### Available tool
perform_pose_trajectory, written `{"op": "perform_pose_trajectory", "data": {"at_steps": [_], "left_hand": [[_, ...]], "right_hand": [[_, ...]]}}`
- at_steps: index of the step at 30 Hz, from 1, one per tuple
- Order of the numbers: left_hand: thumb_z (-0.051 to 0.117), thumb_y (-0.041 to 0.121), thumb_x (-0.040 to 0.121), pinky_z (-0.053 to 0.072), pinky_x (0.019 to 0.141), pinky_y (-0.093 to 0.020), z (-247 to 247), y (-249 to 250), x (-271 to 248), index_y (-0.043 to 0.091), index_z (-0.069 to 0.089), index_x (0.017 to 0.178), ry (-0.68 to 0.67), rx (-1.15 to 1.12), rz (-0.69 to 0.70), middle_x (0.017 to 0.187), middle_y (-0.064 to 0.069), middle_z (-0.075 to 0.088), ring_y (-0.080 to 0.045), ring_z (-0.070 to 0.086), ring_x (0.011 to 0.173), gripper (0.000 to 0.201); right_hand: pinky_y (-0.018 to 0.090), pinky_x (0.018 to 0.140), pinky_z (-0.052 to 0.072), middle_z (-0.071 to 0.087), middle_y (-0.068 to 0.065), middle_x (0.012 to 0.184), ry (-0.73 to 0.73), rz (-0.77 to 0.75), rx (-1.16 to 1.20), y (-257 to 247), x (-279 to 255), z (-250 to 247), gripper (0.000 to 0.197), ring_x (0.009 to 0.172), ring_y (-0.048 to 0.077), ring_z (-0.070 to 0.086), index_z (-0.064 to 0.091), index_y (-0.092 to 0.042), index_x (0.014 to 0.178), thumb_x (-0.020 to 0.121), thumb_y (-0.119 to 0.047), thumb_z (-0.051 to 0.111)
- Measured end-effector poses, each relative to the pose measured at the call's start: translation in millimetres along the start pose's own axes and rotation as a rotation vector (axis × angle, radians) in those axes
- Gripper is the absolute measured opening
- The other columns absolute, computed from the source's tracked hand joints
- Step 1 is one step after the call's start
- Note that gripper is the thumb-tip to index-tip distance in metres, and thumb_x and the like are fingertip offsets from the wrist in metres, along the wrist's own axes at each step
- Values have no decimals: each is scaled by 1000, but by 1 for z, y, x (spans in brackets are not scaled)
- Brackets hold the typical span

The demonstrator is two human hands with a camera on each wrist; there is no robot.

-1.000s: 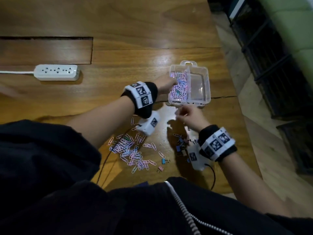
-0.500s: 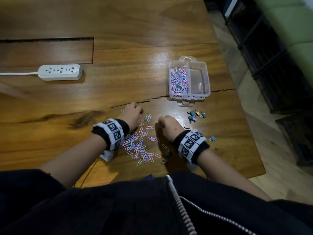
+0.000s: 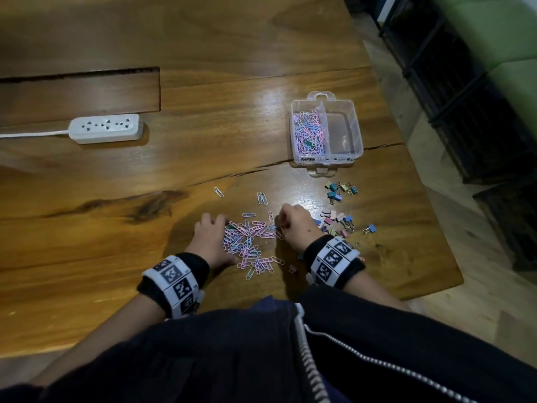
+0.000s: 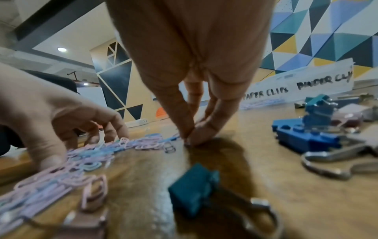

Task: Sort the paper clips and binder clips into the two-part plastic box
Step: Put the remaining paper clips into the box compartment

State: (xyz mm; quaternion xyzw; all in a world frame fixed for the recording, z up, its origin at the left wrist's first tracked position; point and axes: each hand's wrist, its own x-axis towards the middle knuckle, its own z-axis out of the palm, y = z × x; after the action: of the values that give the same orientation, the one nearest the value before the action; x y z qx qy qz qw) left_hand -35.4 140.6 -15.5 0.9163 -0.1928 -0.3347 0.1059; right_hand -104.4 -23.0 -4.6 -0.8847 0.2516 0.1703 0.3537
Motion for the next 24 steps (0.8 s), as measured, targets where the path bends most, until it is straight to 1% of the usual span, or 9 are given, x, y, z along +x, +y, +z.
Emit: {"op": "perform_pose_trajectory", "data": {"at_steps": [3,7,10,12,15,16,18,20,24], "left_hand": [[73,21,73,38,103,-31,5,6,4,14,44,128,44,-84,52,130,-9,41,-23,42,121,63],[64,22,83,42,97,-30,6,11,6,14,50,124,76,2,137,123,-7,52,-22,51,114,44],[58,22,87,46,94,-31,4,12,8,12,57,118,82,32,170,117,-7,55,-22,54,108,32],[59,19,87,46,90,-31,2,10,10,10,62,105,92,-49,161,111,-8,59,-22,55,101,20],[63,13,83,42,76,-25,-5,3,16,13,62,82,53,-289,129,92,-5,62,-17,54,86,1],[63,9,82,44,70,-25,-7,1,18,14,58,77,-7,-415,105,85,-4,62,-17,56,79,8],[57,1,84,47,54,-19,-11,-3,21,13,53,75,-145,-729,38,73,-4,59,-12,58,59,16],[46,-6,86,43,43,-15,-12,-4,22,10,49,74,-197,-999,-40,69,-6,54,-9,51,48,20],[27,0,82,39,41,-19,-8,-4,21,9,46,72,-334,-1378,-108,66,-8,47,-13,42,47,23]], "right_hand": [[22,80,36,48,11,116,74,-33,60,0,1,0,21,99,20,48,52,-6,104,84,0,51],[37,94,41,39,11,124,-39,81,-91,9,-5,6,53,115,29,41,40,-18,119,74,-8,66],[34,94,39,36,14,127,-1,19,-82,7,-6,12,59,115,29,41,36,-18,126,76,-5,63],[36,97,39,34,13,129,-14,-44,-65,4,-4,15,67,117,28,37,33,-23,132,75,-11,65],[43,99,40,33,10,130,-65,-125,-197,-1,0,20,80,120,27,32,30,-31,134,67,-33,74],[44,98,41,34,10,130,-63,-145,-254,-2,2,22,81,120,27,32,32,-31,132,65,-39,75],[44,97,42,37,8,126,-36,-175,-300,-5,6,26,69,117,26,34,42,-27,125,65,-41,75],[41,97,41,41,8,124,-44,-204,-277,-7,9,26,50,115,25,37,50,-20,116,72,-31,71],[38,96,41,47,10,119,-67,-262,-217,-5,14,24,25,109,27,42,56,-11,109,83,-11,58]]}}
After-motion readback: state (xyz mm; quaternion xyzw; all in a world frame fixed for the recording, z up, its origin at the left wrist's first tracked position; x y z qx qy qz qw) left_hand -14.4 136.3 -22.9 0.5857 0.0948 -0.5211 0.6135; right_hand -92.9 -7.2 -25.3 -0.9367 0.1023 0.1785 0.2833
